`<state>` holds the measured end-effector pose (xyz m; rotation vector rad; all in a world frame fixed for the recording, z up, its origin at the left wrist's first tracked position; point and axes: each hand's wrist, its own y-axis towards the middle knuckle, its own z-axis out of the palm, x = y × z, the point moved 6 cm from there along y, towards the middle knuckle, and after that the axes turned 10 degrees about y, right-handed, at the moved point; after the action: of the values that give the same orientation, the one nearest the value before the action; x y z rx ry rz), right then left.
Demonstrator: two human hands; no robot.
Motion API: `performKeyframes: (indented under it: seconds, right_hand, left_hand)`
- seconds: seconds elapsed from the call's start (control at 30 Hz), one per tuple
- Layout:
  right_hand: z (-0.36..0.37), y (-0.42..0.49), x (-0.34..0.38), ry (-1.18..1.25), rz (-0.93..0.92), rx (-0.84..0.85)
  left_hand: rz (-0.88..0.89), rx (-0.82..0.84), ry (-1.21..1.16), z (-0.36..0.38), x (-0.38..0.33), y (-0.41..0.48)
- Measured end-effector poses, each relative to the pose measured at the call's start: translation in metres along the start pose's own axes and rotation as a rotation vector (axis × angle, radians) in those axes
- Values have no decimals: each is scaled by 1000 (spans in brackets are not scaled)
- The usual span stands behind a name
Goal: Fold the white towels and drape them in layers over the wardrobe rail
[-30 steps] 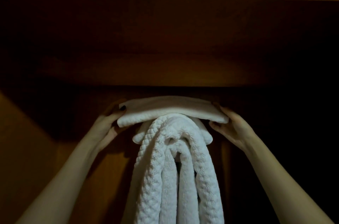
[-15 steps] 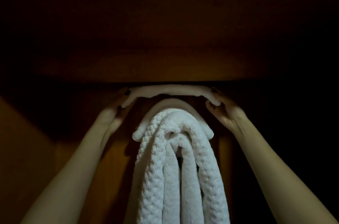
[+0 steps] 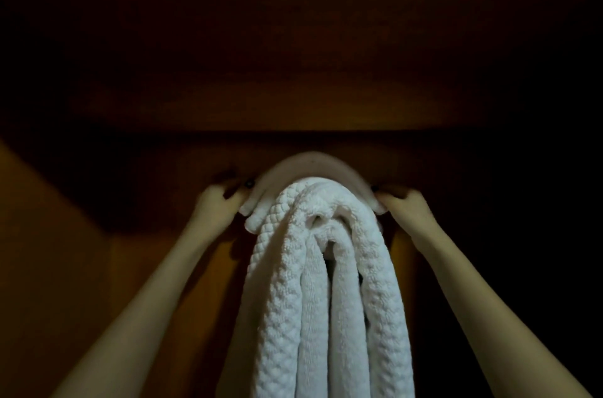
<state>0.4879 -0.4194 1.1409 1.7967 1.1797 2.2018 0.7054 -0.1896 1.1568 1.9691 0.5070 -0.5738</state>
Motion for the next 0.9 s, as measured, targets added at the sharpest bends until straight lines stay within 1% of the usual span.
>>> performKeyframes:
  seconds: [0.03, 0.07, 0.1, 0.17, 0.23, 0.33, 0.43, 0.57, 0.63, 0.73, 0.9]
  right_hand:
    - [-1, 0, 10, -86, -99, -8]
    - [2, -1, 19, -124, -165, 17]
    - [5, -4, 25, -152, -197, 53]
    - [13, -6, 29, -244, -183, 117]
    - [17, -12, 26, -301, -125, 140]
    - [15, -24, 26, -342, -74, 131]
    - [8, -48, 41, -409, -78, 125]
    - [-12, -108, 71, -394, -97, 144]
    - [-27, -145, 78, -366, -105, 155]
    - [-49, -202, 81, -416, -106, 172]
    - [-79, -301, 59, -516, -1, 252]
  left_hand:
    - [26, -4, -37, 1, -4, 2]
    - [33, 36, -127, 4, -11, 1]
    - [41, 91, -157, 11, -18, 1]
    - [28, 204, -174, 25, -24, -2]
    - [0, 245, -141, 31, -26, -1]
    - [10, 249, -117, 27, -35, -12]
    - [103, 204, -127, 14, -51, -40]
    - [198, 13, -18, -19, -81, -101]
    - [204, -8, 21, -31, -93, -131]
    - [207, 5, 113, -39, -103, -189]
    - [211, 164, 372, -28, -103, -292]
